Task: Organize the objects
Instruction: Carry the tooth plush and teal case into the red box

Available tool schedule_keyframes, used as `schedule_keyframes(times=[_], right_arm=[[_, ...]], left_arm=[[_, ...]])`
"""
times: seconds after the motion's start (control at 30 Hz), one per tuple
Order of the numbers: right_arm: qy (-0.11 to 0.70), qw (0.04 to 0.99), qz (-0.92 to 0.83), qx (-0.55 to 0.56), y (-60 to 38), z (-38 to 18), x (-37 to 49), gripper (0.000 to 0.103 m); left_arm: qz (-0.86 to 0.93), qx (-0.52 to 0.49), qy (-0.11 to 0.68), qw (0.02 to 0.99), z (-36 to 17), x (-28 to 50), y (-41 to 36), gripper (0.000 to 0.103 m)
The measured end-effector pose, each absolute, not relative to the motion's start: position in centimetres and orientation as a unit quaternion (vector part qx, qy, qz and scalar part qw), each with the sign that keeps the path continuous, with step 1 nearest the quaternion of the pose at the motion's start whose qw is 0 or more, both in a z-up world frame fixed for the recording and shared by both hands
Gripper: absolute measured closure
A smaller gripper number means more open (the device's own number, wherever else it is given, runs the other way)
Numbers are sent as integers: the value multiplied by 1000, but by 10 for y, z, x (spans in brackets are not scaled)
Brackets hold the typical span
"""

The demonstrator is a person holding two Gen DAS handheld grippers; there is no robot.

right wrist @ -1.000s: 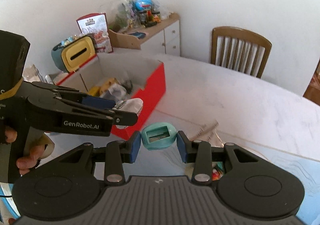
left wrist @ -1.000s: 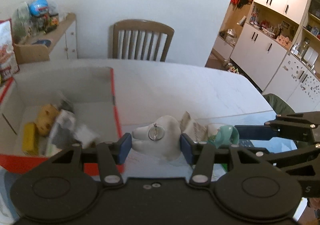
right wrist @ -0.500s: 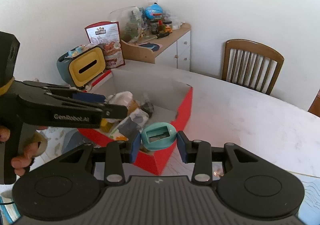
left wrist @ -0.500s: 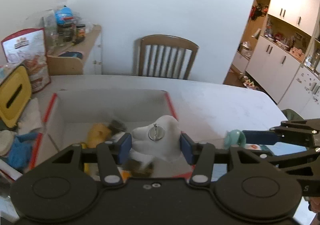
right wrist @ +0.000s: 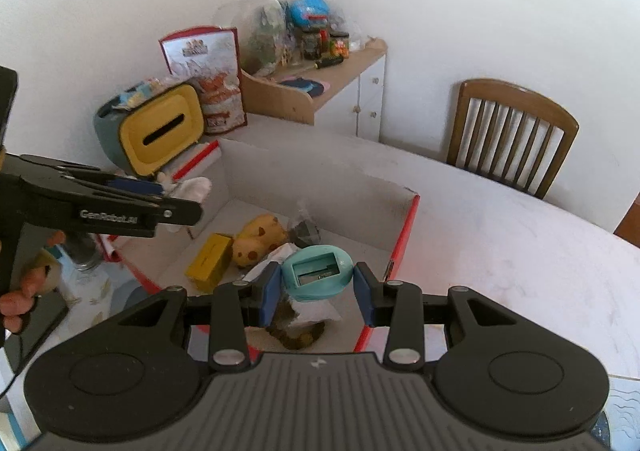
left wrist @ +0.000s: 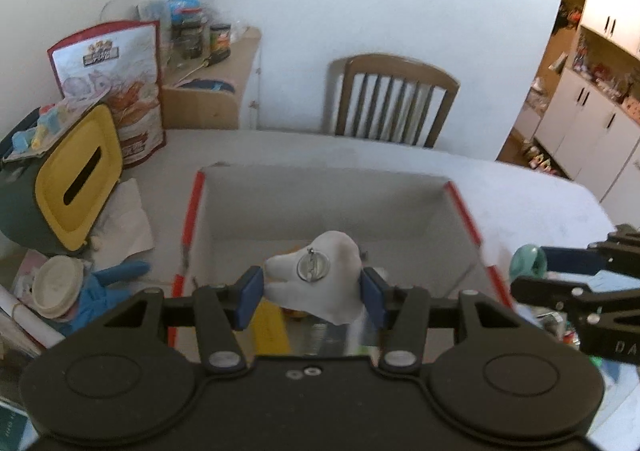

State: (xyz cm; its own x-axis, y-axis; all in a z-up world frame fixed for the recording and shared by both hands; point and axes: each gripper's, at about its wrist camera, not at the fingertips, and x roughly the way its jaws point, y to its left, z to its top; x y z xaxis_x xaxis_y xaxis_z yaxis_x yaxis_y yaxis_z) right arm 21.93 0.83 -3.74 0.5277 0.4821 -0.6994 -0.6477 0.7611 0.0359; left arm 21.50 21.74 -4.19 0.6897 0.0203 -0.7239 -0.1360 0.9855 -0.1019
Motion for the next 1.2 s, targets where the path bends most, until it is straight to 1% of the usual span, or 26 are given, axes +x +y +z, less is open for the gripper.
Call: schedule_keyframes(times=[0.43,0.7,1.2], right_arm=[[417,846,296,-151,64,-93,269,64],[433,820,307,-216,91,-124,272,64],[455,804,318,-213,101,-135,276,64]], left_arm=[[45,-16,457,888,-91,259,232,51],[37,23,482,875,-109,269,224,51],[20,23,510,860,-124,272,220,49]])
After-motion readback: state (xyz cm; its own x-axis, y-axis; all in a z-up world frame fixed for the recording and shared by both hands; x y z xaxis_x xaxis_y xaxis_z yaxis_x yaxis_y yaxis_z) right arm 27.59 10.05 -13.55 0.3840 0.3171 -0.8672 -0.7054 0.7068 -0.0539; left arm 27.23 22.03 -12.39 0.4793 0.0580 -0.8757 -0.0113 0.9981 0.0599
